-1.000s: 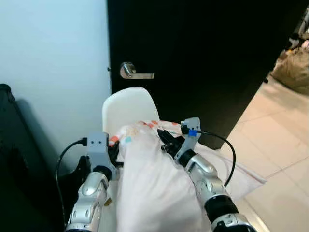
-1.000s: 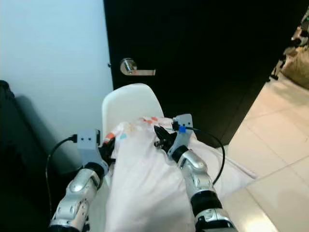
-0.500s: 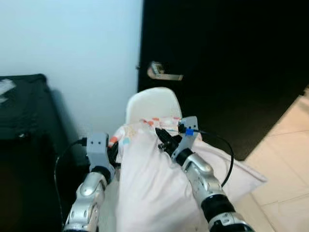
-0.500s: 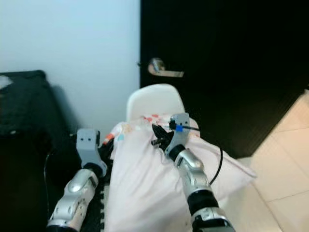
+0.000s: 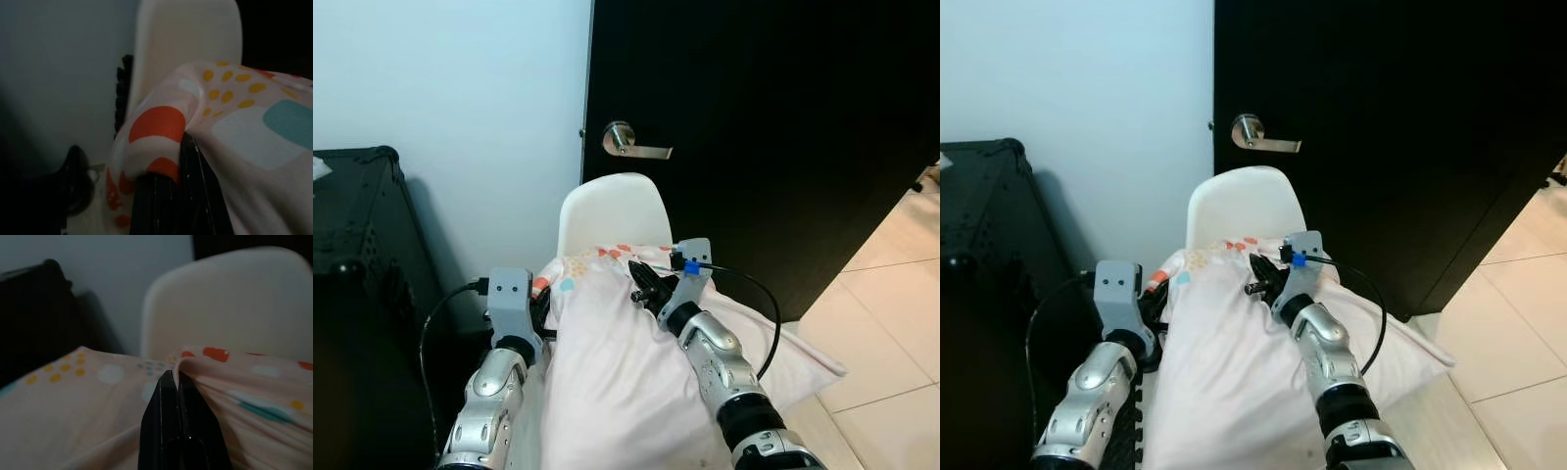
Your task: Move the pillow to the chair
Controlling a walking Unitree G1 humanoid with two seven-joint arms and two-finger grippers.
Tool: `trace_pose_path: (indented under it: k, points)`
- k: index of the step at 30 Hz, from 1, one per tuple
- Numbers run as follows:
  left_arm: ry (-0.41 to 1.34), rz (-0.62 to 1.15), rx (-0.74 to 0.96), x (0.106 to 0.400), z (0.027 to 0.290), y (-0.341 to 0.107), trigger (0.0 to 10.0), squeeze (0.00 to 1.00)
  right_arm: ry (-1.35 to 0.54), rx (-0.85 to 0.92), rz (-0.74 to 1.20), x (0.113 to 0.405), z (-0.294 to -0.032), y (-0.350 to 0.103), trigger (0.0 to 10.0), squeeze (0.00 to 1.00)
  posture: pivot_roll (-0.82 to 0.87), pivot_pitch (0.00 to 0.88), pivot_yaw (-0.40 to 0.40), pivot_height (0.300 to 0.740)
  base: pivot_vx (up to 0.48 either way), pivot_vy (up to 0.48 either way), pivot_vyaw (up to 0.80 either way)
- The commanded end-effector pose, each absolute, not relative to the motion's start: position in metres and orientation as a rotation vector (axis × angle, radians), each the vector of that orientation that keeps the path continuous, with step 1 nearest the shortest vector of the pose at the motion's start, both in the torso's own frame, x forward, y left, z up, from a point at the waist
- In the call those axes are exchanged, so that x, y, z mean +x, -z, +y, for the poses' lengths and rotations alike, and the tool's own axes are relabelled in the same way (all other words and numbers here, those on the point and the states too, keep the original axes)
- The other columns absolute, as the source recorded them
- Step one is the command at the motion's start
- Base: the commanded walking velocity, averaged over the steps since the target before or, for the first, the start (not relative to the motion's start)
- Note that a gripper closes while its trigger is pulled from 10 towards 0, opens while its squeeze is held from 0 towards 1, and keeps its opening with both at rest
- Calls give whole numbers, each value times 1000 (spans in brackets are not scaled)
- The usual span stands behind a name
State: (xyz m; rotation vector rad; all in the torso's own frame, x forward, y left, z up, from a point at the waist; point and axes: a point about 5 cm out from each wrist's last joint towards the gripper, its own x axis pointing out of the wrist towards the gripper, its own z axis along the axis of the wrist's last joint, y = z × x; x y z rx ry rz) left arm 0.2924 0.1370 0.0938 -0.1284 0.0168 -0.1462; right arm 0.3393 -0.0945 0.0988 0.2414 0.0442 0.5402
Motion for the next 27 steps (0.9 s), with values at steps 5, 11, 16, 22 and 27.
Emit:
trace_pose_path:
  k: [5, 11, 16, 22, 27]
  points:
    - [158, -39, -143, 296, 132, -106, 10000, 0, -554, 226, 54, 338, -93, -96, 10000, 0, 122, 6, -110, 740, 0, 0, 0]
    - [154, -44, -140, 297, 133, -107, 10000, 0, -561, 225, 55, 338, -91, -97, 10000, 0, 123, 6, -112, 740, 0, 0, 0]
    - [166, -49, -114, 297, 134, -109, 10000, 0, -564, 224, 55, 339, -91, -97, 10000, 0, 124, 5, -116, 740, 0, -189, 0]
    - [153, -51, -76, 298, 133, -110, 10000, 0, -572, 224, 55, 339, -90, -98, 10000, 0, 128, 4, -122, 740, 0, -371, 0]
    - [148, -64, -53, 299, 134, -113, 10000, 0, -573, 225, 61, 340, -88, -98, 10000, 0, 130, 3, -122, 740, 0, 0, 0]
